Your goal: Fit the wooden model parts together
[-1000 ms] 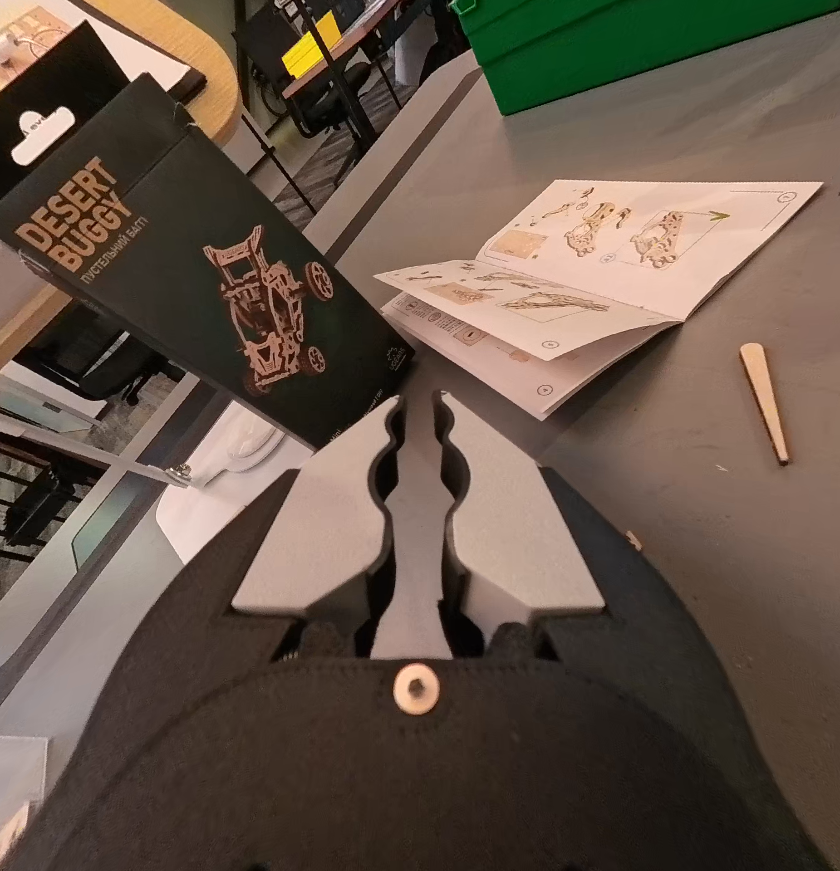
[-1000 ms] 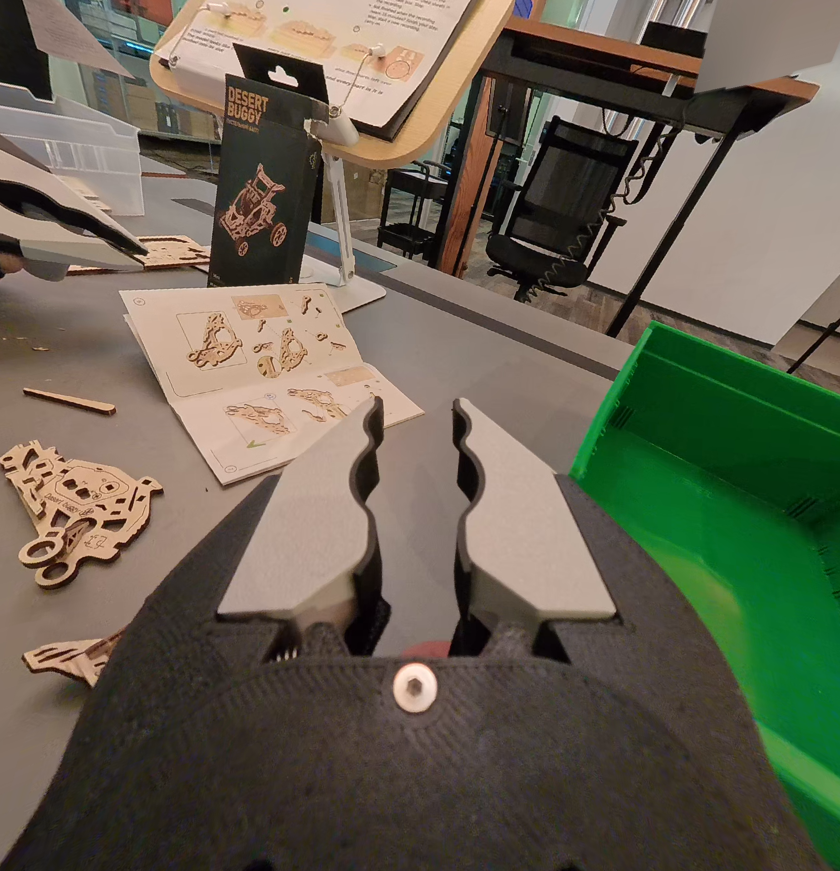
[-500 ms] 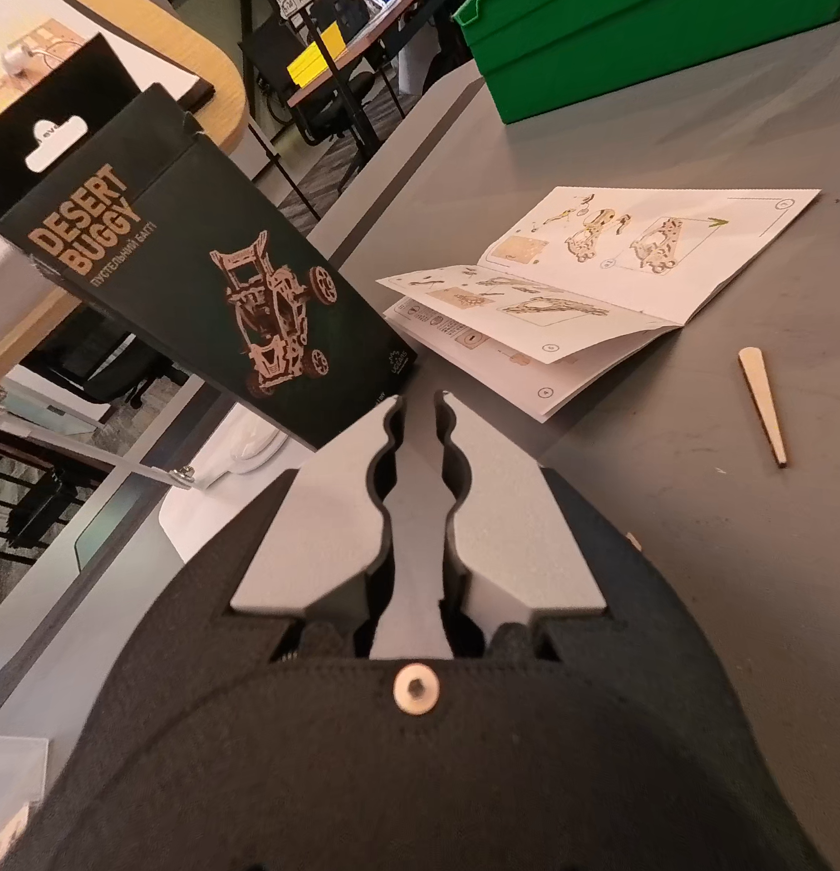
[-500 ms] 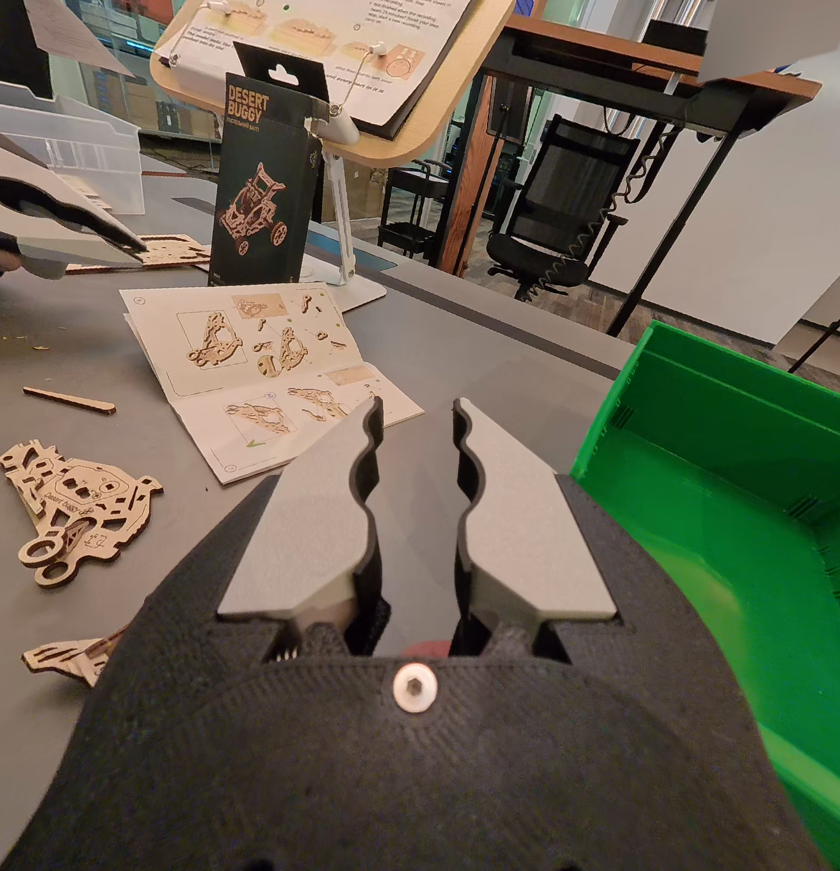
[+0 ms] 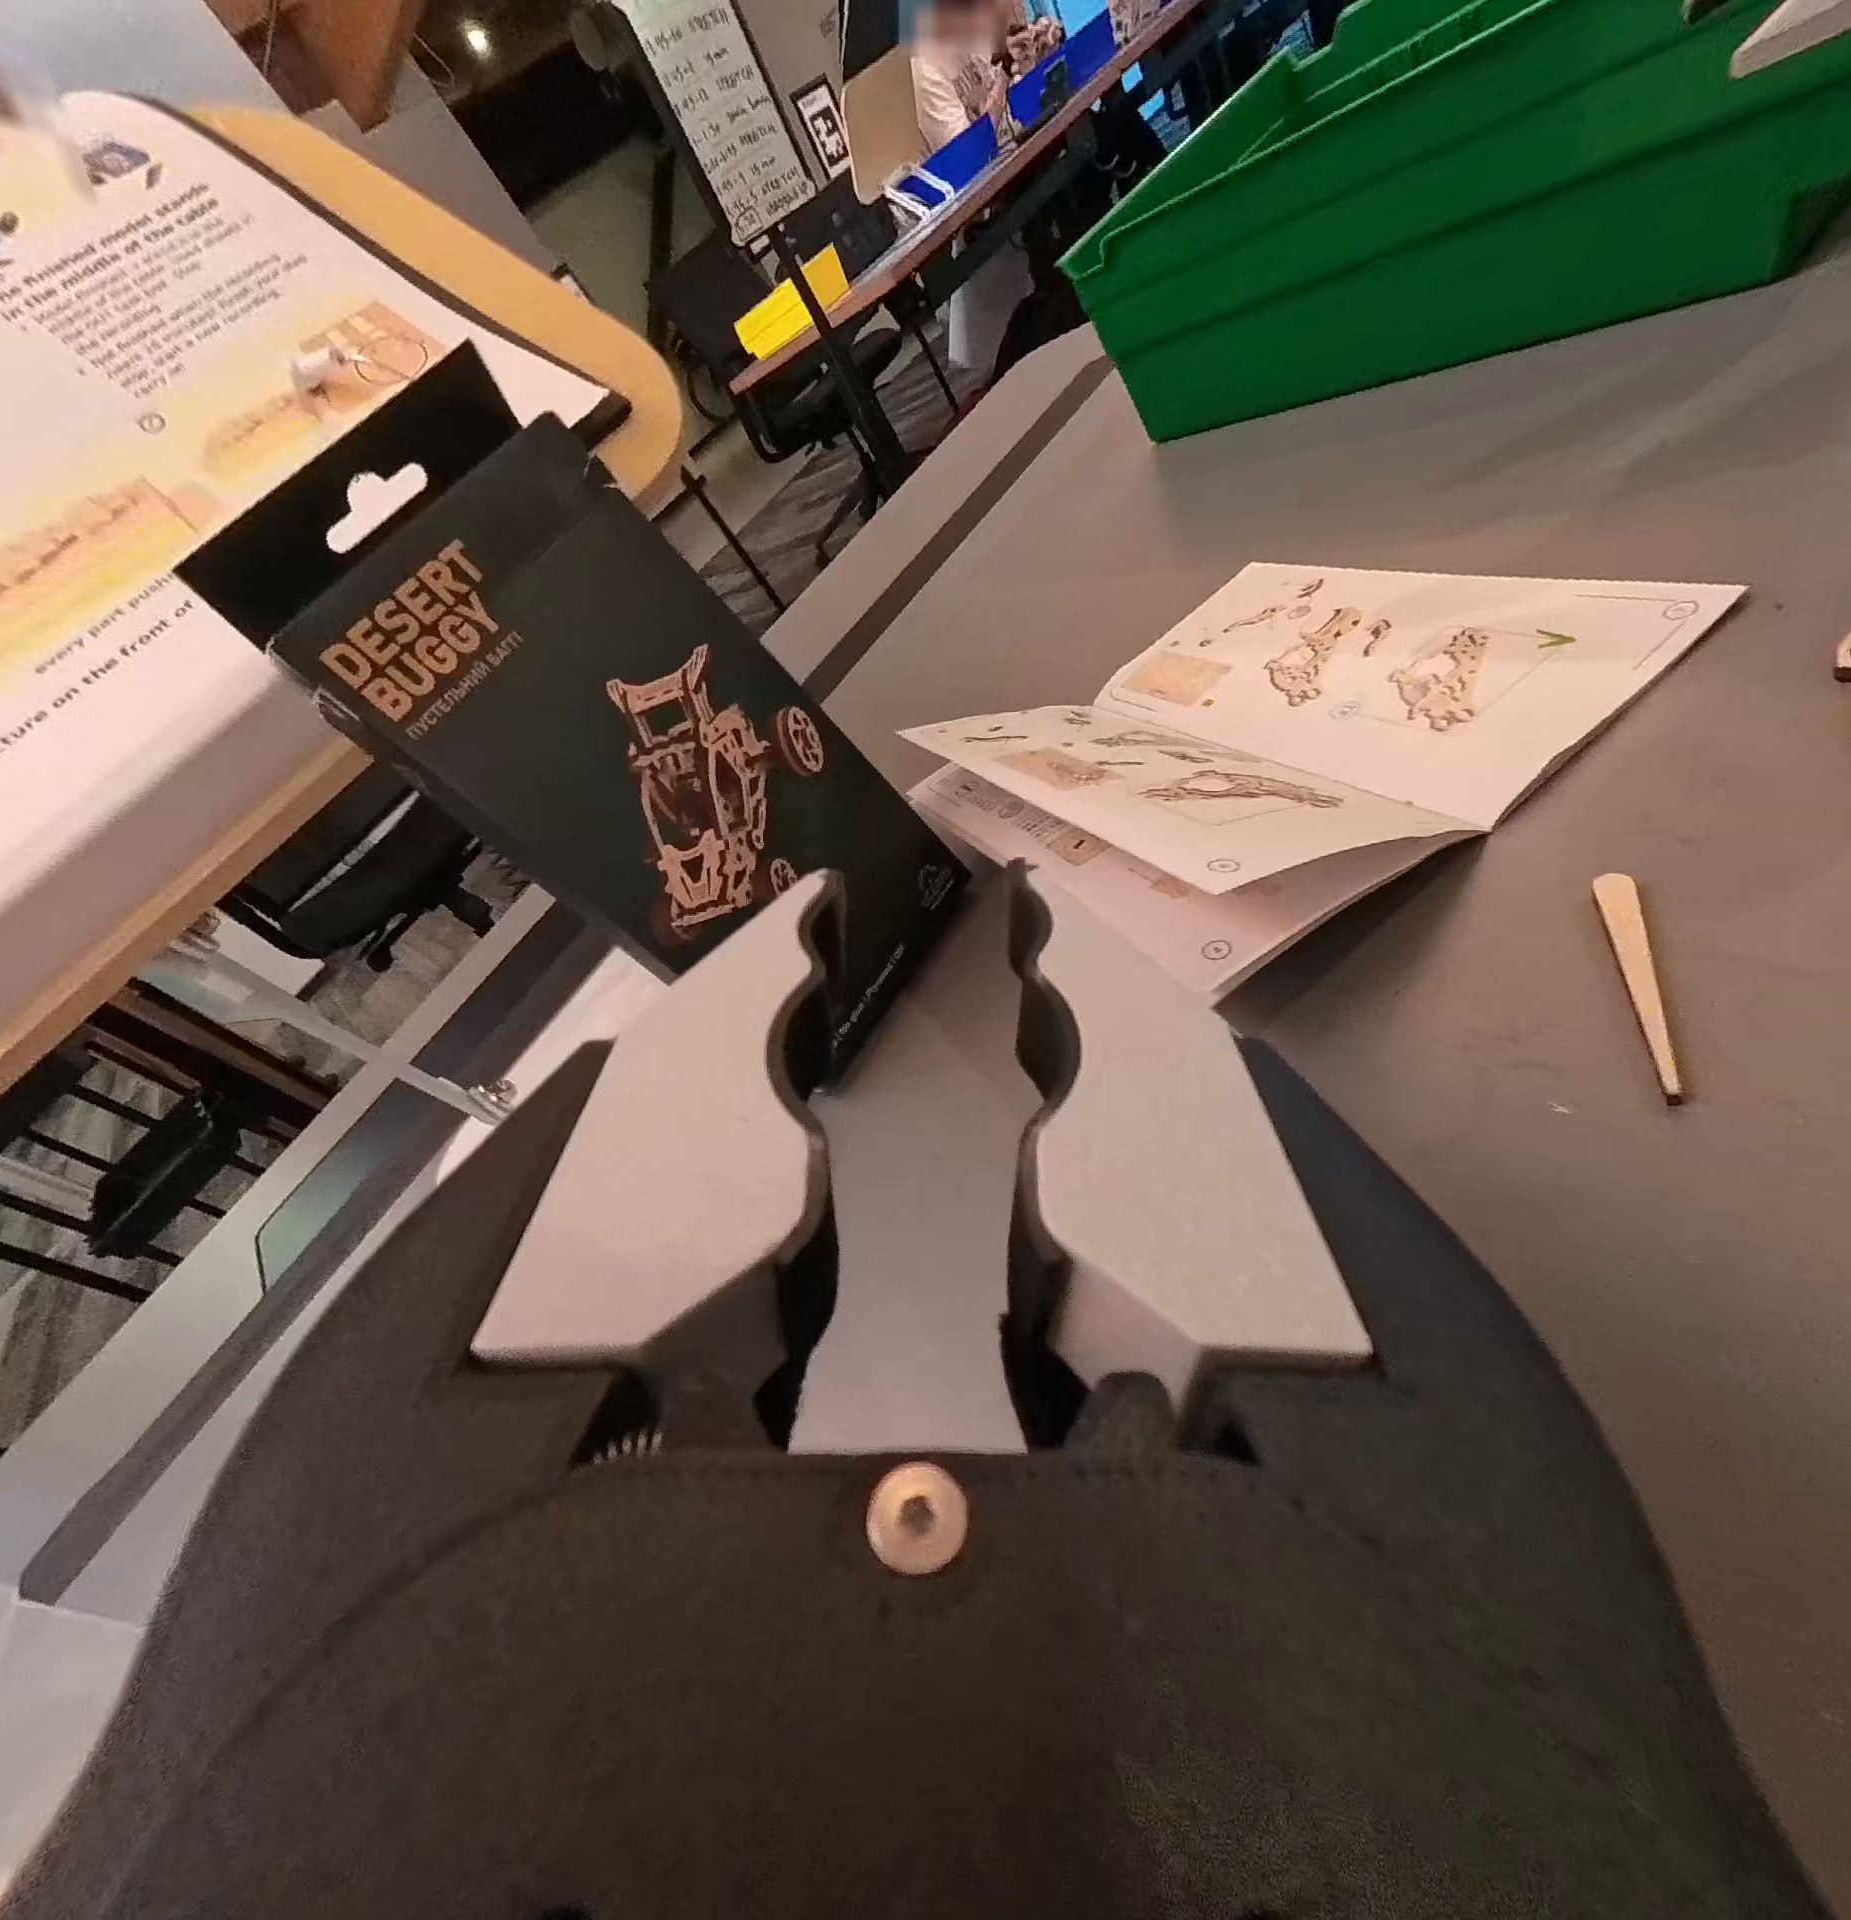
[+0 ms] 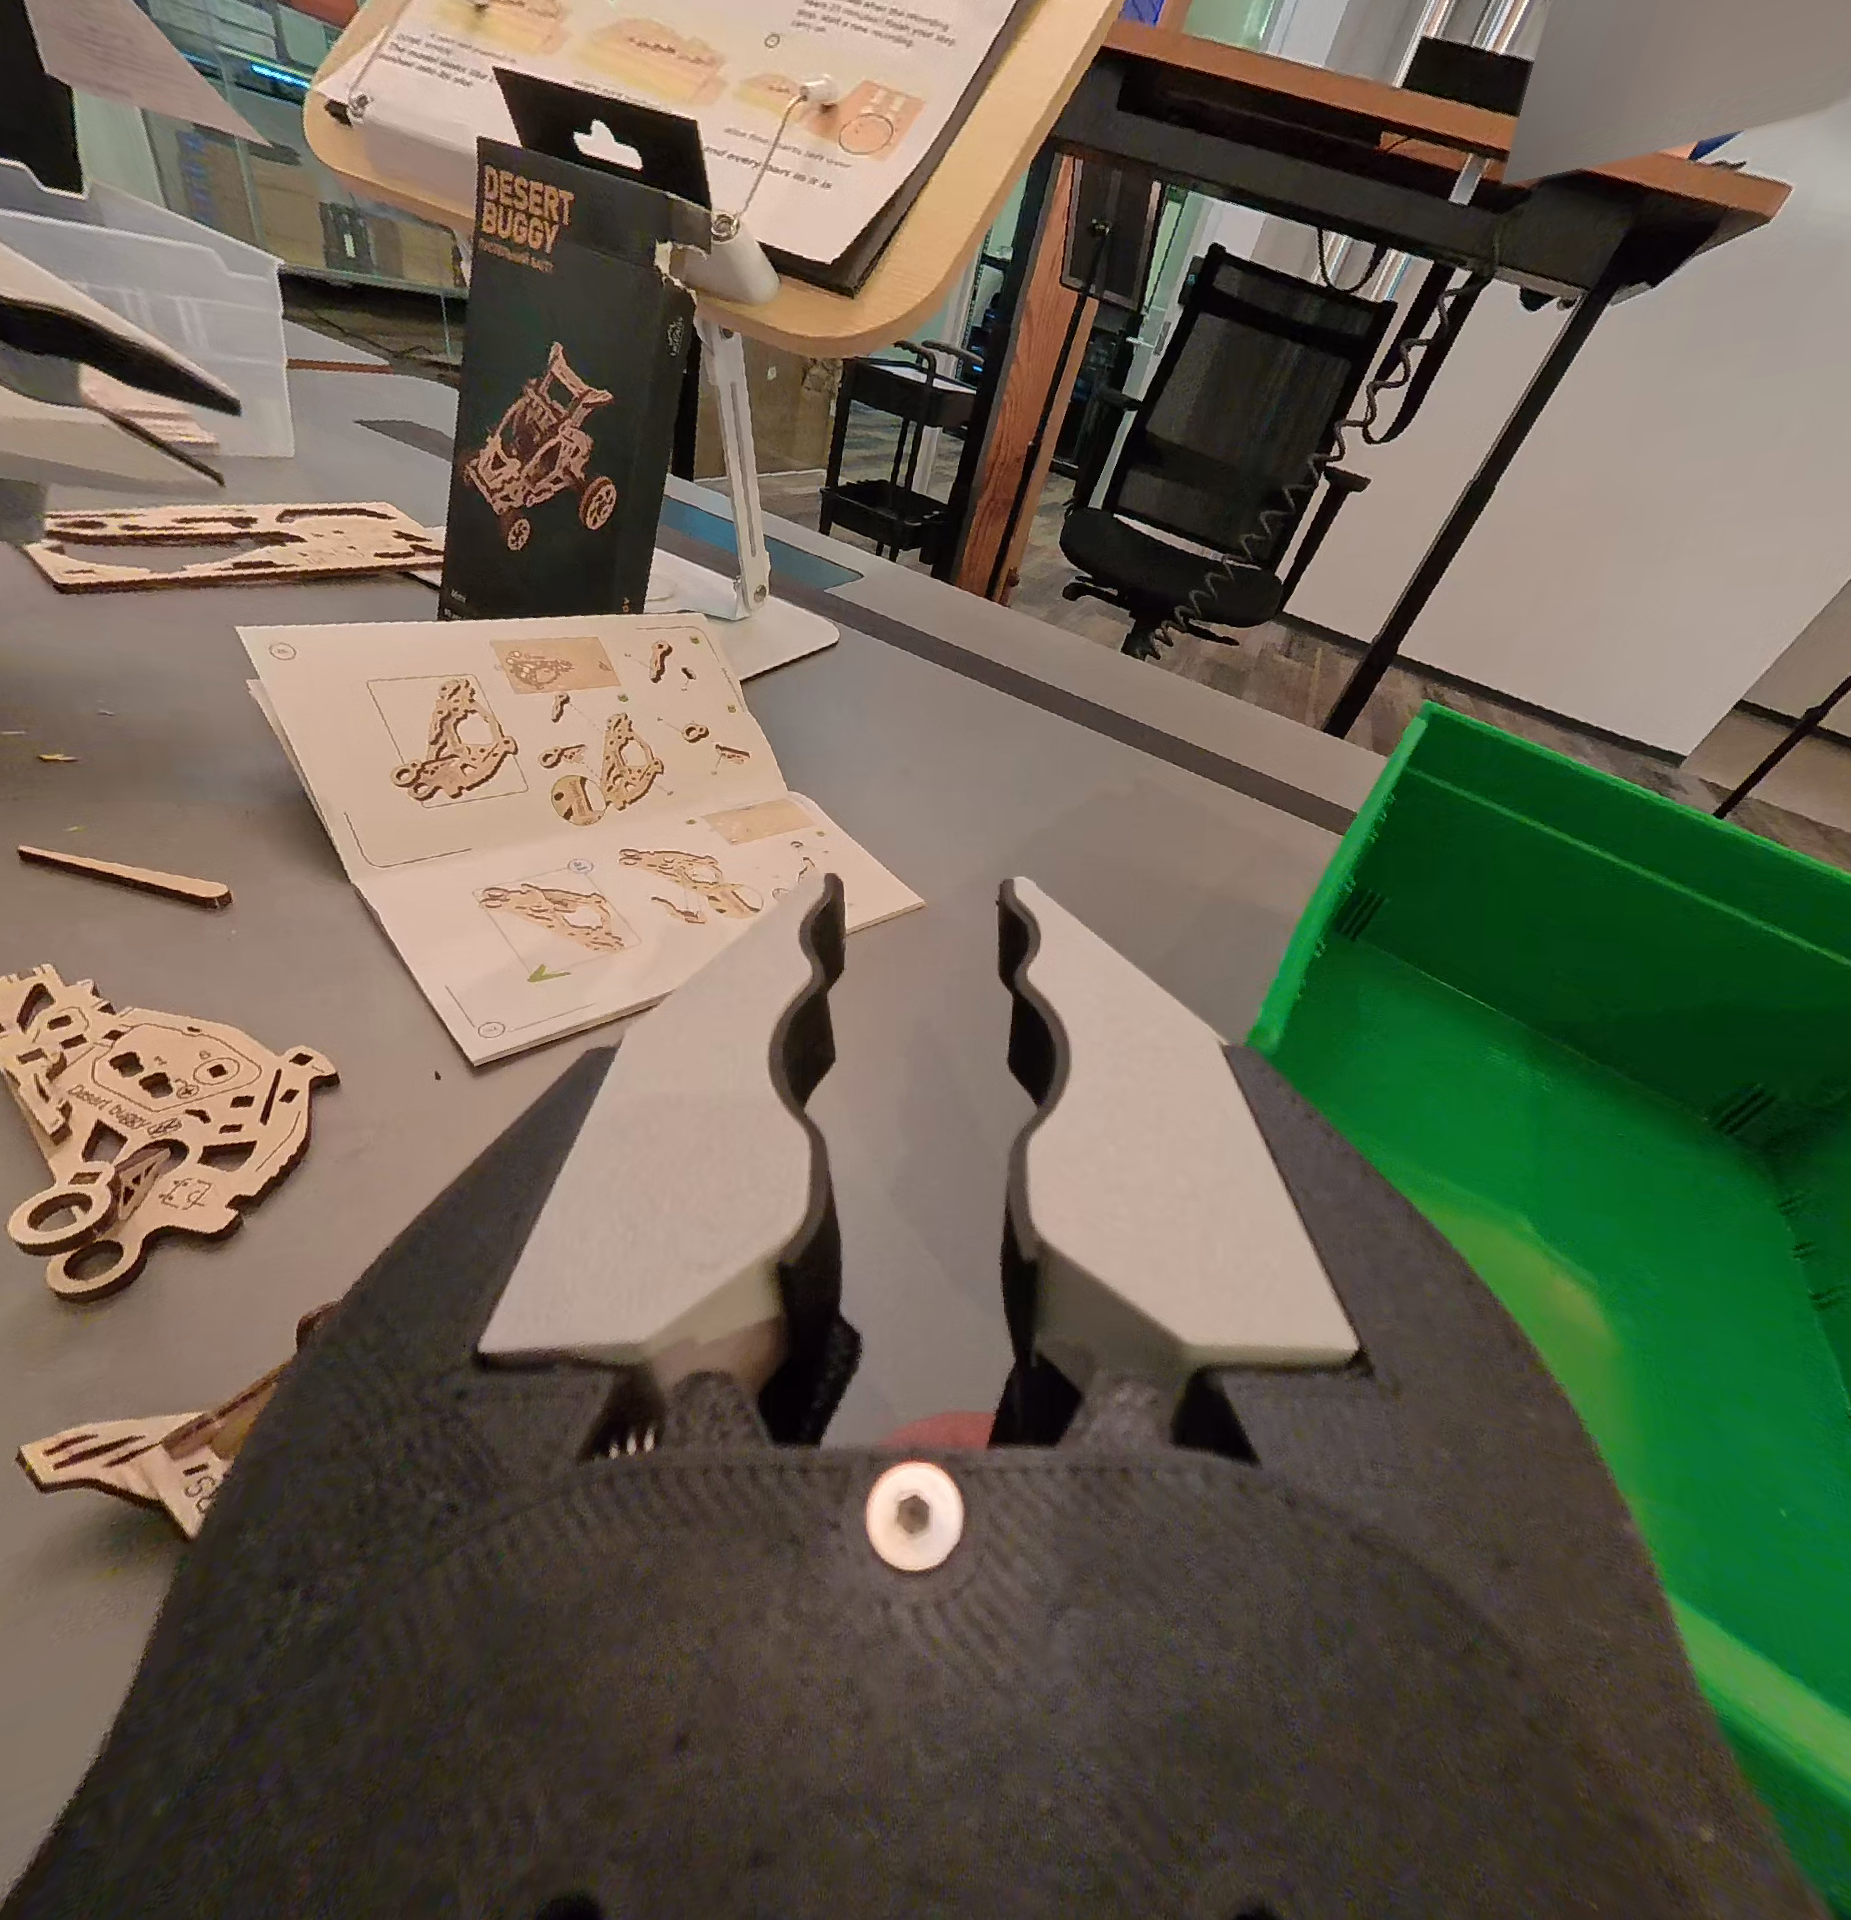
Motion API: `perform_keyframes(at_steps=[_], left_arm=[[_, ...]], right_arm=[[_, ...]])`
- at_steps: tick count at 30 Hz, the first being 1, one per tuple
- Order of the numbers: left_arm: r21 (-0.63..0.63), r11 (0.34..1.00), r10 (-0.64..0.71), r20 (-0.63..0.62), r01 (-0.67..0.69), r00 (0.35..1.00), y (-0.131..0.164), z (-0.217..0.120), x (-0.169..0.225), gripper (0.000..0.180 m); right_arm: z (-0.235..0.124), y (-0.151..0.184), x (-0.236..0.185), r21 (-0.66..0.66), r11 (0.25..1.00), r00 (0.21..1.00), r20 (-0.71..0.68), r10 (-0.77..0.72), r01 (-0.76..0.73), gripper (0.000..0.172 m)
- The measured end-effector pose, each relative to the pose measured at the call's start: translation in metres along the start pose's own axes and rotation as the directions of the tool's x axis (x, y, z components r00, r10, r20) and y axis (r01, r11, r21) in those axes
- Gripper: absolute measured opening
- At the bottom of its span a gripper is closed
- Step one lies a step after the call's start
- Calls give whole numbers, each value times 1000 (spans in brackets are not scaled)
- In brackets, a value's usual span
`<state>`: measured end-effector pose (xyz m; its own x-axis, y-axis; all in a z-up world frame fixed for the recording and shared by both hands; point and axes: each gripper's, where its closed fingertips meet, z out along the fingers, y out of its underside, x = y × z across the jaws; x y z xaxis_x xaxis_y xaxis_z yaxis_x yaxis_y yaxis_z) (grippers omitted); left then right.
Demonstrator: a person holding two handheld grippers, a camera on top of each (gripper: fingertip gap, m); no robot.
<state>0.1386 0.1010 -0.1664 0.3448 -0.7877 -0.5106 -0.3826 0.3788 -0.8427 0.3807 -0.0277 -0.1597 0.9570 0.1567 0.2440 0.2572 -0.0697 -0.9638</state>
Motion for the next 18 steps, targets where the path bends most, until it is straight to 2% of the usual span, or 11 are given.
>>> perform_keyframes(at_steps=[3,6,10,18], left_arm=[[8,1000,17,8,-17,1000,-3,0,2,34],[5,1000,-1,22,0,1000,-2,0,-1,51],[8,999,-36,22,36,999,-2,0,-4,62],[15,999,-49,7,49,999,0,1,-3,56]], right_arm=[[1,1,-1,-8,1000,1000,-1,-9,9,27],[2,2,-2,-17,1000,1000,0,-21,21,27],[3,3,-2,-26,999,1000,-4,-28,28,27],[4,5,-4,-39,998,999,-4,-41,41,27]])
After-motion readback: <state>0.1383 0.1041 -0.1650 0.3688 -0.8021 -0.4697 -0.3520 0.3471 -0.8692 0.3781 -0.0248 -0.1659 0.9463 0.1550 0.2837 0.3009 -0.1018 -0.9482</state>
